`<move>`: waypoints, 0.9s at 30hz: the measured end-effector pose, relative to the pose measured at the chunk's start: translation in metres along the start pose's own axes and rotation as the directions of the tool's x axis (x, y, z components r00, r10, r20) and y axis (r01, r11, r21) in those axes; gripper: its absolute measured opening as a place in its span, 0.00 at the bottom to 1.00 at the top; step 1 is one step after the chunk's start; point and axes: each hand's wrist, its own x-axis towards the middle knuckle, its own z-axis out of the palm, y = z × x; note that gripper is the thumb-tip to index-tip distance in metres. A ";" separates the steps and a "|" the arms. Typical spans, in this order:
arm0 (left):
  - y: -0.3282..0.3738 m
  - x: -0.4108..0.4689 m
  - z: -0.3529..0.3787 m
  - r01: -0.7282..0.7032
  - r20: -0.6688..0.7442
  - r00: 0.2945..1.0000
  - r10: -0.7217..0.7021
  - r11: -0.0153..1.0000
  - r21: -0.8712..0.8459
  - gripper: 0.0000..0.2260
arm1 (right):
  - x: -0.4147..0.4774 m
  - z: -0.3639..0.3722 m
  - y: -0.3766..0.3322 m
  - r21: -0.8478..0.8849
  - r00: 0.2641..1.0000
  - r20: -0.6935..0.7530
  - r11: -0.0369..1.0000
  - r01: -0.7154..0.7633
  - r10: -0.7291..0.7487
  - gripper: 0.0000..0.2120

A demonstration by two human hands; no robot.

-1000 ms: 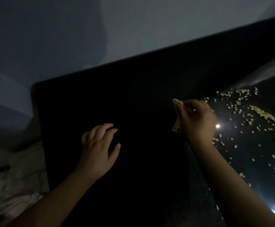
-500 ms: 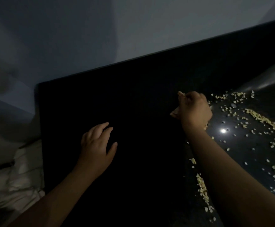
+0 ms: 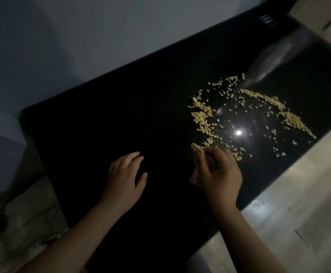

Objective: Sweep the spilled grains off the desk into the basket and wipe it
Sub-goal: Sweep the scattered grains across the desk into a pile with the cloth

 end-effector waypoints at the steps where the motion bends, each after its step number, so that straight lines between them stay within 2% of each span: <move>1: 0.001 -0.005 0.003 -0.018 0.016 1.000 0.018 1.000 -0.003 0.22 | -0.013 -0.002 0.006 -0.019 1.000 -0.012 1.000 0.000 0.000 0.03; 5: 0.006 -0.019 0.018 -0.089 0.042 0.995 0.089 0.996 -0.003 0.21 | -0.059 -0.006 0.038 -0.139 1.000 -0.023 0.990 0.006 -0.010 0.06; 8: 0.013 -0.023 0.030 -0.109 0.046 0.993 0.107 0.993 0.040 0.21 | -0.082 -0.004 0.060 -0.197 0.999 0.026 0.980 0.024 -0.019 0.06; 12: 0.026 -0.019 0.045 -0.092 0.033 0.995 0.089 0.989 0.113 0.21 | -0.094 0.000 0.088 -0.275 0.973 0.169 0.941 0.199 -0.156 0.12; 14: 0.033 -0.016 0.050 -0.086 0.025 0.996 0.084 0.989 0.120 0.21 | -0.086 -0.003 0.102 -0.320 0.962 0.196 0.915 0.245 -0.189 0.14; 18: 0.045 -0.008 0.059 -0.071 0.018 0.997 0.069 0.986 0.149 0.22 | -0.044 -0.019 0.133 -0.389 0.974 0.147 0.895 0.219 -0.175 0.12; 22: 0.060 -0.002 0.070 0.007 -0.016 1.000 -0.005 0.984 0.178 0.22 | 0.019 -0.048 0.162 -0.435 0.993 0.037 0.893 0.117 -0.111 0.11; 25: 0.067 0.003 0.076 0.062 -0.054 0.997 -0.052 0.977 0.202 0.23 | 0.045 -0.062 0.159 -0.381 0.997 0.013 0.922 0.073 -0.073 0.09; 27: 0.070 0.005 0.078 0.081 -0.088 0.994 -0.064 0.976 0.200 0.22 | 0.039 -0.059 0.139 -0.295 0.991 0.042 0.946 0.131 -0.124 0.07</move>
